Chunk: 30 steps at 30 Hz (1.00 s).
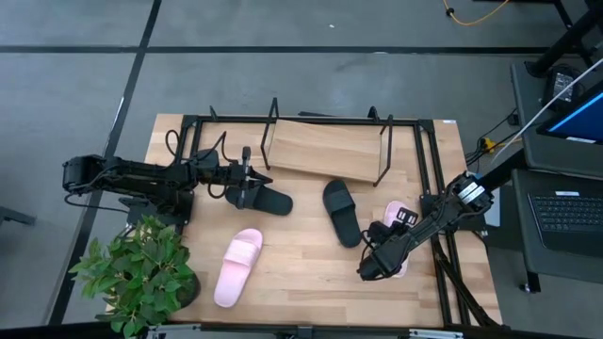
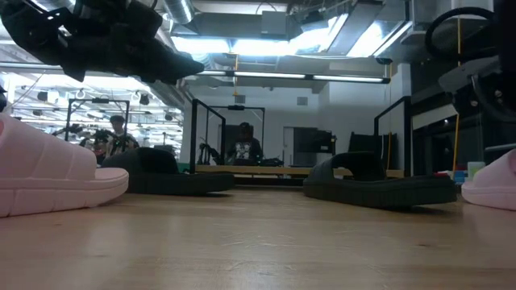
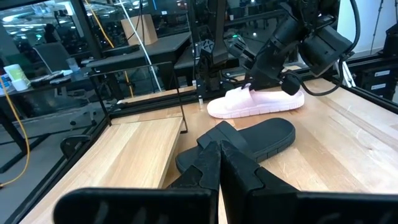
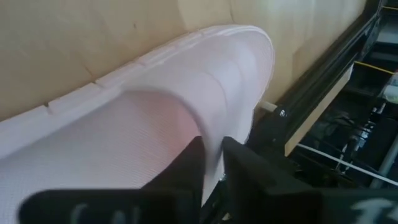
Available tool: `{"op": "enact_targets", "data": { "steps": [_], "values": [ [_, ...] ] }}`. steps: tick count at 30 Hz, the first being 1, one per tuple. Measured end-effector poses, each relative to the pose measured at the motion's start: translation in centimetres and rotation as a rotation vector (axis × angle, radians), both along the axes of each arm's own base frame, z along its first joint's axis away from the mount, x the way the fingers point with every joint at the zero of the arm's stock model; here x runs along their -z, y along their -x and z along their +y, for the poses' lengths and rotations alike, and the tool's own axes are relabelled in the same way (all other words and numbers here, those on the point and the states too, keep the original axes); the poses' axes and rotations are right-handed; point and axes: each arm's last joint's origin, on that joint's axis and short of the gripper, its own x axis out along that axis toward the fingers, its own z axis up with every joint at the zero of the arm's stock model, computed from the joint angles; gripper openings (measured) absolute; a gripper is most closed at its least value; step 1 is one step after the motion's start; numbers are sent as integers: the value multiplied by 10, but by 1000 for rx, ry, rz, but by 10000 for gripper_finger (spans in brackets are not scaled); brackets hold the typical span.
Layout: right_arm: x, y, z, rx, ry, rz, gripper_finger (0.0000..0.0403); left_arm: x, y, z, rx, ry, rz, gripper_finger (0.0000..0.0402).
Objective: Pick and place slides into the shelf
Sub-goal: Put the right pink slide on the shelf
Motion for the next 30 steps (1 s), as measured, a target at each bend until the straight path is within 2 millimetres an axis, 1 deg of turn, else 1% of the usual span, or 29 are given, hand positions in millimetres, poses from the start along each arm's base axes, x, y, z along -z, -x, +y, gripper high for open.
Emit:
{"op": "enact_targets", "data": {
  "steps": [2,4,9,13,22,30],
  "values": [
    [0,0,0,2,0,-1,27,0,0,0,0,0,0,0],
    [0,0,0,4,0,-2,13,0,0,0,0,0,0,0],
    [0,0,0,25,3,-21,12,0,0,0,0,0,0,0],
    [-4,0,0,30,-7,-41,11,0,0,0,0,0,0,0],
    [-30,5,-5,113,-17,-208,11,0,0,0,0,0,0,0],
    [-49,9,-11,66,6,-328,11,0,0,0,0,0,0,0]
  ]
}}
